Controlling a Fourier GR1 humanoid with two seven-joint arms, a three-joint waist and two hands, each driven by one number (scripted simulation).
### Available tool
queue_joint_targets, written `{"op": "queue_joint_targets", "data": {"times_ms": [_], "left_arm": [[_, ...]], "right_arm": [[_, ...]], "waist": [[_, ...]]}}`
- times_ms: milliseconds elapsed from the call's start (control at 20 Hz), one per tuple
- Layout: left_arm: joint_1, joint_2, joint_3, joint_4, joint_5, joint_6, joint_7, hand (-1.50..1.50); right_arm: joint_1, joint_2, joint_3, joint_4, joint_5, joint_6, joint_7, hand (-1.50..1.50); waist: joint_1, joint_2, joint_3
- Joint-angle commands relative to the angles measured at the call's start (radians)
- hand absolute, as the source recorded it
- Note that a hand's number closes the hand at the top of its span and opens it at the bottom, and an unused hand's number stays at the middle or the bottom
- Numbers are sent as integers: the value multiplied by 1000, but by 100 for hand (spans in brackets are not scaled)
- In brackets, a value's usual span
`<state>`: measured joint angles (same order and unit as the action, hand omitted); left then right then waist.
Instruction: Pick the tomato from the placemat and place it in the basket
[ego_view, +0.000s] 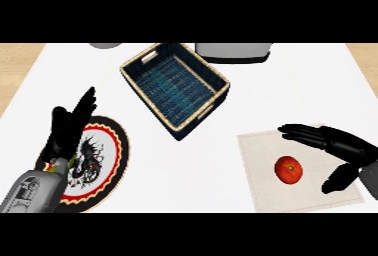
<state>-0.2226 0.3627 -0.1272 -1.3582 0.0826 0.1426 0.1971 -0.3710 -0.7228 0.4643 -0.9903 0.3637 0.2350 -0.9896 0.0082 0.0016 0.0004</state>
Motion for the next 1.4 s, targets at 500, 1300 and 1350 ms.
{"op": "queue_joint_targets", "data": {"times_ms": [500,1300,1350], "left_arm": [[50,-41,26,-77,-55,-22,38,0],[-35,-86,94,57,-102,-51,-6,0],[46,-74,78,-62,-86,-68,29,0]], "right_arm": [[-11,70,-8,-14,78,109,-4,-150],[-33,200,3,159,210,-23,-91,150],[-38,178,-11,153,214,-65,-123,150]], "waist": [[-4,-3,0],[-3,1,0],[4,-1,0]]}}
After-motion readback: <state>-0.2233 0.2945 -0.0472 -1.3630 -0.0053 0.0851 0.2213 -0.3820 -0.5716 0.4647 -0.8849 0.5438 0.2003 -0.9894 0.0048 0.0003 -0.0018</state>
